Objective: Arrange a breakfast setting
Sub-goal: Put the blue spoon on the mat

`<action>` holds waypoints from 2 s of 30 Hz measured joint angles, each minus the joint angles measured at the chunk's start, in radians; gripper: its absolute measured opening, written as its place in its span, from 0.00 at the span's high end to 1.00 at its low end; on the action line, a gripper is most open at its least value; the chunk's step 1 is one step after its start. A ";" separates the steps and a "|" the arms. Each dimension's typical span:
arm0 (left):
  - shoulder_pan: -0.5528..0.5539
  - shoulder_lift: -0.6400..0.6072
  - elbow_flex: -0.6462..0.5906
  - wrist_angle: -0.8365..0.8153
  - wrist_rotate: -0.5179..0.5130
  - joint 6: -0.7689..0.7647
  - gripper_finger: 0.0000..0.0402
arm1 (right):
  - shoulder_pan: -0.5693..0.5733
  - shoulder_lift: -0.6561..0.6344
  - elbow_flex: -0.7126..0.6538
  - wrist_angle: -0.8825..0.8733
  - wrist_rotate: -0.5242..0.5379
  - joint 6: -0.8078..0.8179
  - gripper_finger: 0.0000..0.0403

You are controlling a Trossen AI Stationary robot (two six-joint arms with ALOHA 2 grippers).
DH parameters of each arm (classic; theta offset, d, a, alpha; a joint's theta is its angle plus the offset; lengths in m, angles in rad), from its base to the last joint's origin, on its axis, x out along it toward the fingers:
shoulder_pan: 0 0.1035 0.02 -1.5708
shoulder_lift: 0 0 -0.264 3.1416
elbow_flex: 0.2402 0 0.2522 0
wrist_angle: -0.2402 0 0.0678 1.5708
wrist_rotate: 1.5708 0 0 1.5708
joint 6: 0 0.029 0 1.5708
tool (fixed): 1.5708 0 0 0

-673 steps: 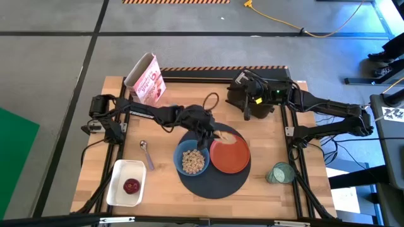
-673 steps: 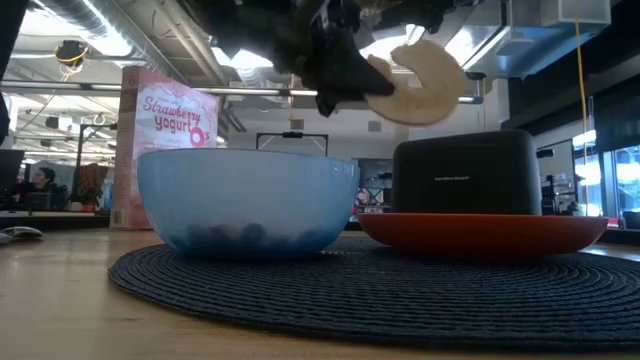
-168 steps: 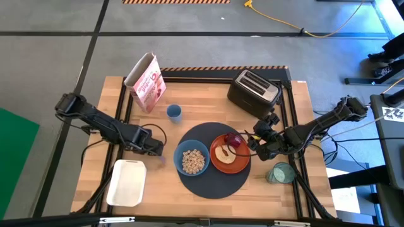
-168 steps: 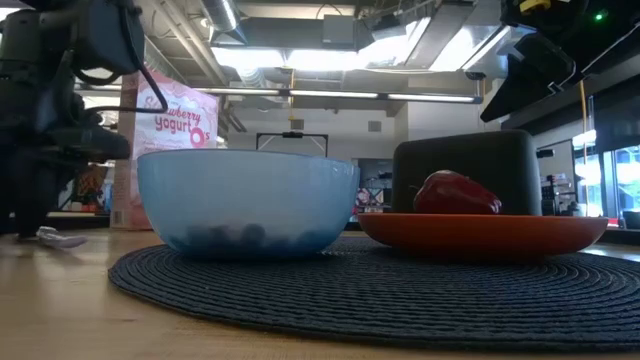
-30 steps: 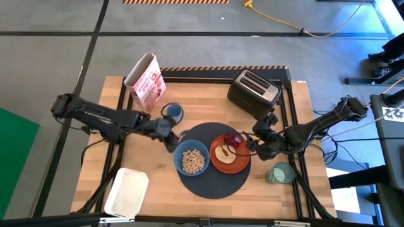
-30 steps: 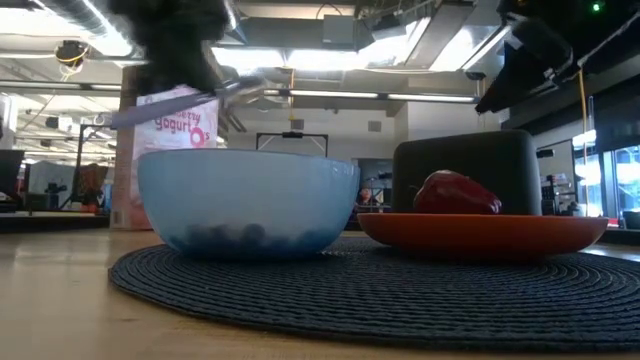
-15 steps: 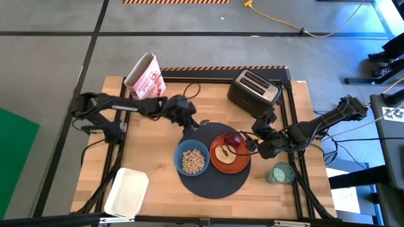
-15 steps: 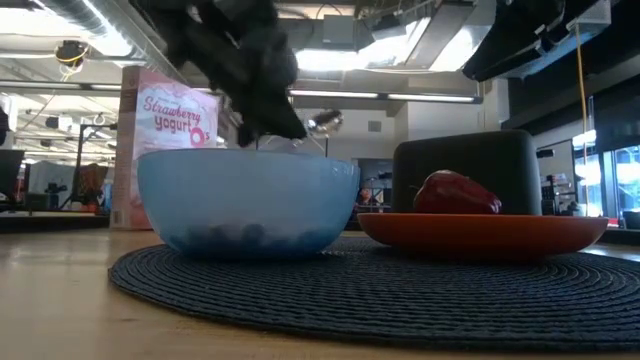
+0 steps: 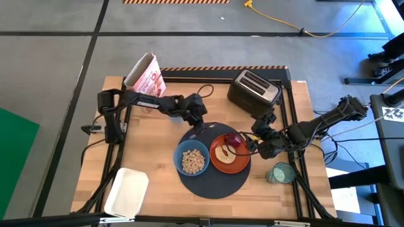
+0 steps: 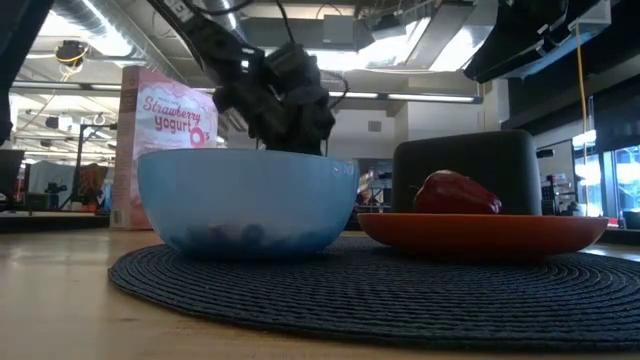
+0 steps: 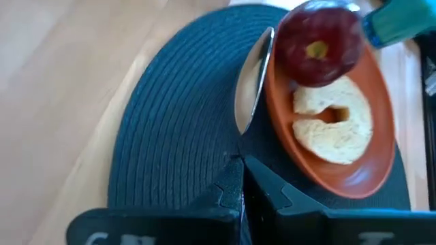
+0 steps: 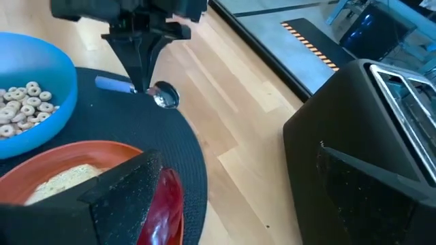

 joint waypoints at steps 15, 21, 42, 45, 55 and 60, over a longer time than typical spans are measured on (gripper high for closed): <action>-0.001 0.024 0.002 0.002 -0.125 -0.067 0.89 | 0.000 0.000 0.000 -0.006 -0.004 0.006 0.05; -0.022 0.024 0.002 0.001 -0.108 -0.068 0.74 | 0.000 0.000 0.000 -0.005 -0.005 0.007 0.05; -0.015 -0.006 0.015 -0.101 -0.432 0.050 0.67 | -0.010 0.000 -0.001 0.057 0.018 -0.005 0.05; -0.009 0.030 0.037 -0.091 -0.435 0.055 0.67 | -0.036 0.000 -0.001 0.051 -0.014 -0.008 0.05; 0.013 0.072 0.049 -0.098 -0.449 0.096 0.68 | -0.103 0.000 -0.001 0.048 -0.049 -0.034 0.05; 0.012 0.114 0.050 -0.080 -0.445 0.098 0.68 | -0.105 0.000 -0.001 0.048 -0.029 -0.034 0.05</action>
